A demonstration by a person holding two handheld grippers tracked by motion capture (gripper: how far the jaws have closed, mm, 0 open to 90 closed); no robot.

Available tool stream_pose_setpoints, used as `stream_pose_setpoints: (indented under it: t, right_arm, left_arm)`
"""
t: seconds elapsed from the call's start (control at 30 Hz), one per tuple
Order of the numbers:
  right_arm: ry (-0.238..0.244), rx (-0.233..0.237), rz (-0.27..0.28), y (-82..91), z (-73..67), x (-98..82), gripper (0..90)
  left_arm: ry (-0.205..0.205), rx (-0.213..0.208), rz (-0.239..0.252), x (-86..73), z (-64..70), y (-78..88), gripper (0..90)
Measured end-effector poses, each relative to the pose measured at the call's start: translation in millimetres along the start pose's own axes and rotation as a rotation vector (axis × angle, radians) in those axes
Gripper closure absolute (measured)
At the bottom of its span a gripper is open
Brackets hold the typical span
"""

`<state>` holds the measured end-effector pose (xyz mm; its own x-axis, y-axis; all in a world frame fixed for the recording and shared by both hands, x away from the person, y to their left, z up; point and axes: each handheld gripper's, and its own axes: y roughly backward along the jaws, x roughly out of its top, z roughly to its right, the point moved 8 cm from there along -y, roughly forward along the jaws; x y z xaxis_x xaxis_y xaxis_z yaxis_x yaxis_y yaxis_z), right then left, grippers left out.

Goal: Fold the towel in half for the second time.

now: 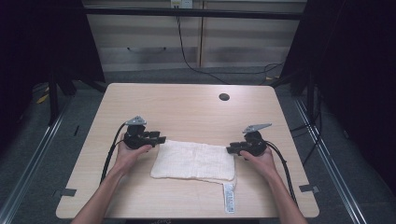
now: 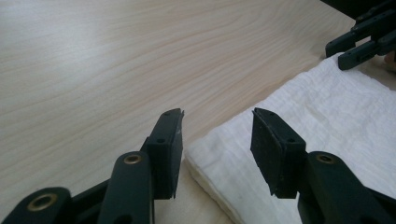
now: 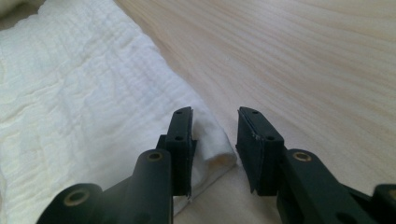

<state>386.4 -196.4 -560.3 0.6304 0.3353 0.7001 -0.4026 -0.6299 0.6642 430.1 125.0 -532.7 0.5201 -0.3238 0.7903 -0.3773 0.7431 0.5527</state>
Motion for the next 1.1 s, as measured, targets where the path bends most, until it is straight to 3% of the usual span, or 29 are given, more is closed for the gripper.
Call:
stream_pose_setpoints:
  t: [0.07, 0.1, 0.17, 0.23, 0.43, 0.57, 0.6, 0.67, 0.73, 0.87, 0.97, 1.1]
  right_arm:
    - [0.001, 0.002, 0.0, -0.1, -0.4, 0.0, 67.6]
    - [0.009, 0.006, -0.009, -0.4, -1.5, -1.3, 76.6]
    - [0.009, 0.012, -0.01, -0.9, -2.9, -1.7, 81.4]
    - [0.013, 0.008, -0.016, -1.4, -4.2, -2.3, 83.7]
    - [0.001, 0.008, -0.002, -3.1, -3.4, -1.4, 86.4]
    - [0.005, 0.008, -0.004, -3.3, -3.1, -1.2, 86.5]
    - [0.005, 0.008, -0.004, -3.5, -2.9, -0.9, 86.5]
    - [0.007, 0.006, -0.004, -3.8, -2.7, -0.7, 86.5]
    - [0.006, 0.004, -0.004, -3.9, -2.8, -0.6, 86.5]
    - [0.001, 0.006, -0.002, -4.6, -3.1, 0.2, 86.9]
    - [0.003, 0.01, -0.002, -5.8, -2.7, 1.7, 87.3]
    - [0.008, 0.005, -0.001, -6.2, -2.7, 4.1, 87.5]
  left_arm:
    - [-0.003, 0.004, -0.005, -0.4, -0.3, -1.7, 52.6]
    - [-0.012, 0.006, -0.019, -3.1, -0.4, -6.0, 52.1]
    - [-0.018, 0.026, -0.031, -6.4, -2.4, -10.3, 51.4]
    - [-0.006, 0.026, -0.033, -8.0, -5.4, -12.8, 50.6]
    - [-0.027, 0.021, -0.076, -13.0, -9.7, -20.9, 48.8]
    - [-0.038, 0.014, -0.08, -14.9, -9.1, -24.8, 53.3]
    - [-0.062, 0.029, -0.086, -14.8, -8.4, -25.3, 55.9]
    - [-0.074, 0.016, -0.093, -15.9, -6.9, -24.7, 58.0]
    - [-0.108, 0.027, -0.098, -17.3, -5.5, -23.6, 65.1]
    - [-0.136, 0.027, -0.102, -19.2, -2.8, -23.5, 77.9]
    - [-0.126, 0.024, -0.103, -19.2, -1.9, -23.8, 86.0]
    - [-0.077, 0.009, -0.1, -20.1, -3.7, -19.1, 86.8]
